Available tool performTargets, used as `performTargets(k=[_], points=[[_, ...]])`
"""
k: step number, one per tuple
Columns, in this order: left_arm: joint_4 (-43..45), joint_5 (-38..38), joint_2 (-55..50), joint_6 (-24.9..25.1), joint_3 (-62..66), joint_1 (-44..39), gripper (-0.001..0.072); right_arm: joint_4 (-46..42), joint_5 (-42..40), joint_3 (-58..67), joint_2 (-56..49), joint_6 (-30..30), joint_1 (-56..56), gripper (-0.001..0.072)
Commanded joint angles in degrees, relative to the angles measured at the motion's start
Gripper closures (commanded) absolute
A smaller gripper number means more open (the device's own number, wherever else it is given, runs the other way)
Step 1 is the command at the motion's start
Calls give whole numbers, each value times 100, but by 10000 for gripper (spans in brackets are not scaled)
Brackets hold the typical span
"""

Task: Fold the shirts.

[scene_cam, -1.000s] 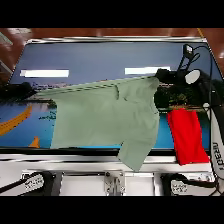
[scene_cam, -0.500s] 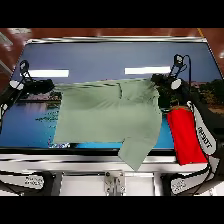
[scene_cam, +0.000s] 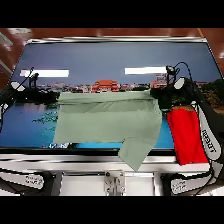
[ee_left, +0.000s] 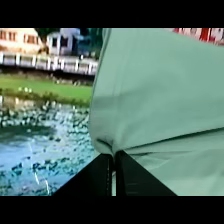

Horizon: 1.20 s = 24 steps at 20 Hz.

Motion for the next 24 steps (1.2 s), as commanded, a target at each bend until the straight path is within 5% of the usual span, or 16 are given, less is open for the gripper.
performTargets(k=[1, 10, 11, 13, 14, 19, 20, 22, 24], points=[[597, -885, -20, -505, 13, 46, 672, -992, 1300, -9, -11, 673, 7, 651], [540, -1137, -188, -861, 13, -90, 671, -997, 1458, -9, -15, 1497, 2, 649], [538, -1141, -186, -925, 15, -83, 655, -887, 1462, -9, -15, 1499, 0, 570], [542, -1296, -164, -935, 33, -35, 350, -741, 1480, -7, 50, 1432, 0, 101], [544, -1504, -157, -935, 109, 26, 263, -748, 1598, -7, 160, 1233, -2, 46], [549, -3287, 109, -557, 662, 857, 253, -2295, 3086, -11, 1143, 955, -262, 58], [546, -3497, 275, -485, 549, 1104, 241, -2203, 3427, -48, 1292, 813, -501, 59], [544, -3593, 675, -424, -98, 1558, -1, -1115, 3832, -527, 1665, 142, -1172, 59], [505, -3373, 1119, -79, -1233, 2033, 1, -33, 3860, -1375, 2107, -258, -1814, 57]])
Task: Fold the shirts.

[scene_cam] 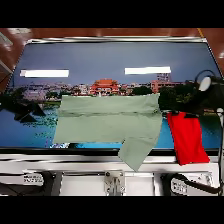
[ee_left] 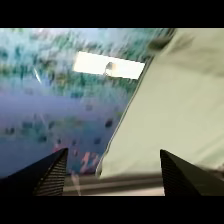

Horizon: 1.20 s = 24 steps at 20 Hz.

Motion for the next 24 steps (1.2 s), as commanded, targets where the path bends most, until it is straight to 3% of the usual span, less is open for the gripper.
performTargets(k=[1, 5, 12, 17, 18, 19, 20, 23, 24], points=[[-144, -15, 645, 494, -1523, 824, 2, 1497, 398, -1174, 748, -756, -970, 57], [-363, 433, 717, 929, -2715, 1119, 3, 1875, 15, -2068, 1167, -813, -1189, 57], [-901, 1187, 643, 957, -2975, 656, 7, 1886, -186, -2124, 1172, -844, -1191, 57], [-1158, 1574, 479, 796, -2983, 264, 81, 1882, -243, -2124, 1172, -844, -1191, 57], [-1154, 1679, 455, 695, -2983, 188, 190, 1882, -243, -2124, 1172, -844, -1193, 57], [-1158, 1773, 455, 623, -2983, 140, 385, 1878, -243, -2124, 1172, -844, -1193, 57], [-1182, 1799, 455, 605, -2983, 125, 528, 1818, -240, -2127, 1172, -824, -1191, 57], [-1222, 1652, 459, 739, -2977, 125, 671, 1733, -236, -2472, 1172, -719, -1191, 57], [-1222, 1596, 461, 776, -2977, 125, 671, 1871, -240, -2739, 1172, -726, -1191, 57]])
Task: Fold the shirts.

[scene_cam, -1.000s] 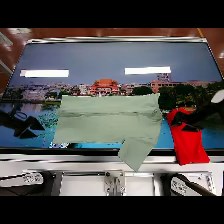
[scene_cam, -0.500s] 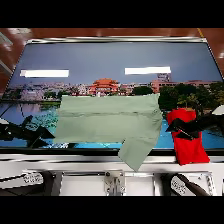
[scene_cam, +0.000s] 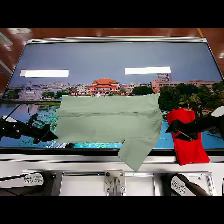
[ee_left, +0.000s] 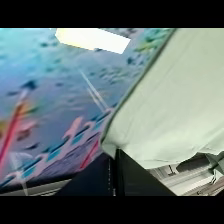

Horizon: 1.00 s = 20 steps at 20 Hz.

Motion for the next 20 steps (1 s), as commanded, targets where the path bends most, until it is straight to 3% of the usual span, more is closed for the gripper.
performTargets(k=[1, 3, 6, 9, 11, 13, 14, 16, 17, 18, 19, 20], points=[[-46, -129, -4, 66, 2, -37, 671, 323, -17, -682, 2, -55, -2, 56], [-46, -181, 4, 66, 4, -37, 670, 748, -256, -1233, 2, -450, -2, 57], [-68, -304, 31, 72, 4, -37, 670, 892, -918, -1777, 2, -415, -2, 57], [-70, -304, 157, 131, 4, -37, 671, 1635, -1462, -2221, 2, -614, -2, 58], [-129, -345, 229, 127, 4, -37, 671, 1814, -1849, -2312, 2, -632, -2, 165], [-221, -350, 313, 129, 4, -37, 671, 1932, -1971, -2312, 2, -636, -2, 166], [-247, -350, 339, 129, 4, -37, 670, 2006, -2009, -2312, 2, -638, 39, 230], [-260, -352, 361, 129, 4, -37, 671, 2037, -2164, -2312, 2, -636, 352, 267], [-262, -365, 369, 127, 4, -37, 671, 2046, -2192, -2306, 2, -645, 520, 340], [-264, -376, 378, 129, 4, -37, 671, 1996, -2157, -2277, 2, -656, 649, 522], [-267, -367, 404, 131, 7, -37, 671, 1967, -2055, -2225, 4, -667, 702, 648], [-332, -319, 461, 249, 9, -37, 671, 1985, -1893, -2127, 13, -820, 699, 651]])
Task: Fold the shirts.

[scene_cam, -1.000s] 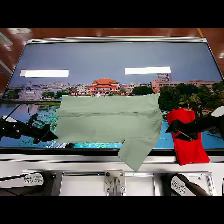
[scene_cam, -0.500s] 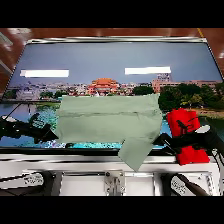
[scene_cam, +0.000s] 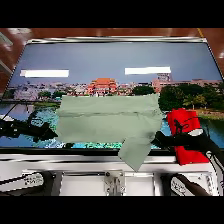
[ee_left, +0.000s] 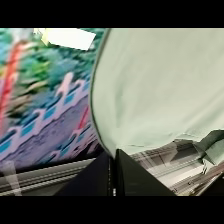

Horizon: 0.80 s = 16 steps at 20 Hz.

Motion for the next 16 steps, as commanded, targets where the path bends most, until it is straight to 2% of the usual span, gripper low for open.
performTargets(k=[1, 4, 7, 9, 12, 16], points=[[-260, 120, 175, 275, 11, 2, 672, 63, 380, 282, 37, -354, 181, 651], [-627, 304, 415, 420, 245, 2, 672, 114, 638, 1027, 181, -365, 186, 651], [-833, 308, 404, 409, 802, 0, 673, 306, 455, 1950, 177, 181, 186, 652], [-1248, 608, 367, 404, 1204, -72, 672, 297, 284, 2507, 109, 417, 186, 651], [-1829, 1128, 79, 343, 1882, -422, 672, 494, 269, 3418, -514, 605, 188, 652], [-1853, 1165, -835, -46, 2914, -960, 671, 1248, 83, 4653, -1731, 645, 214, 651]])
